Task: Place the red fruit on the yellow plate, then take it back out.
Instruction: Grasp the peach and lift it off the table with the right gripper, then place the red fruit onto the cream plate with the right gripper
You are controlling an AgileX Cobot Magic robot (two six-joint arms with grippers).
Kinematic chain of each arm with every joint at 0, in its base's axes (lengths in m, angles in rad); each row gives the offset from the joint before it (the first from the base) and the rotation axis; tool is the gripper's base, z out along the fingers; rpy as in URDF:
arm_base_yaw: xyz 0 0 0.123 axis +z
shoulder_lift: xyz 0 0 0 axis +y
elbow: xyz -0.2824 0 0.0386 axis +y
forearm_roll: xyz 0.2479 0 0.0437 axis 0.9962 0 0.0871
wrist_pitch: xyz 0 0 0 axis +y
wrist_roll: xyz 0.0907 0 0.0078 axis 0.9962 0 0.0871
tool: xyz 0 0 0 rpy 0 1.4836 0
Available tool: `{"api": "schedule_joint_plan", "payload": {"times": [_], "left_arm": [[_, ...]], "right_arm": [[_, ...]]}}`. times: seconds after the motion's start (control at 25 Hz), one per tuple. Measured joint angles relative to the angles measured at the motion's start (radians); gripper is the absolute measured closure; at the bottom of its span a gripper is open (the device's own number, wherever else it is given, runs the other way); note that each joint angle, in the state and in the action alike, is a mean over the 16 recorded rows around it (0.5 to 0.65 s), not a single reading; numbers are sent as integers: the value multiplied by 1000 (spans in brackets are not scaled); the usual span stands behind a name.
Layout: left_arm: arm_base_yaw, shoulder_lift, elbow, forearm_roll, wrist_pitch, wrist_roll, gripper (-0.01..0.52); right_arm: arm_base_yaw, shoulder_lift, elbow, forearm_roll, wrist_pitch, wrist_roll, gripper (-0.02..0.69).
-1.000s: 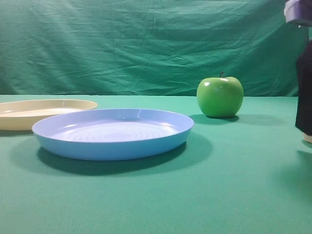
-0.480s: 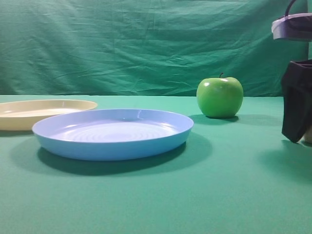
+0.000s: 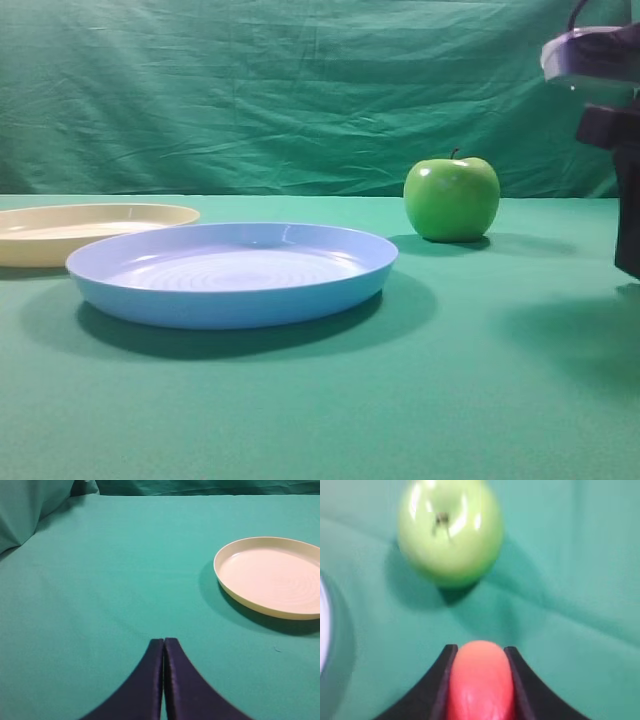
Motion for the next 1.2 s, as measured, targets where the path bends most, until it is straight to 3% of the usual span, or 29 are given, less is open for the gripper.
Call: {"api": "schedule_joint_plan", "payload": {"times": [0.32, 0.68, 1.2], "left_arm": [[0, 0, 0, 0, 0, 0, 514], [0, 0, 0, 0, 0, 0, 514], [0, 0, 0, 0, 0, 0, 514]], "right_arm": [[92, 14, -322, 28, 91, -2, 465], [291, 172, -578, 43, 114, -18, 465], [506, 506, -794, 47, -12, -83, 465]]}}
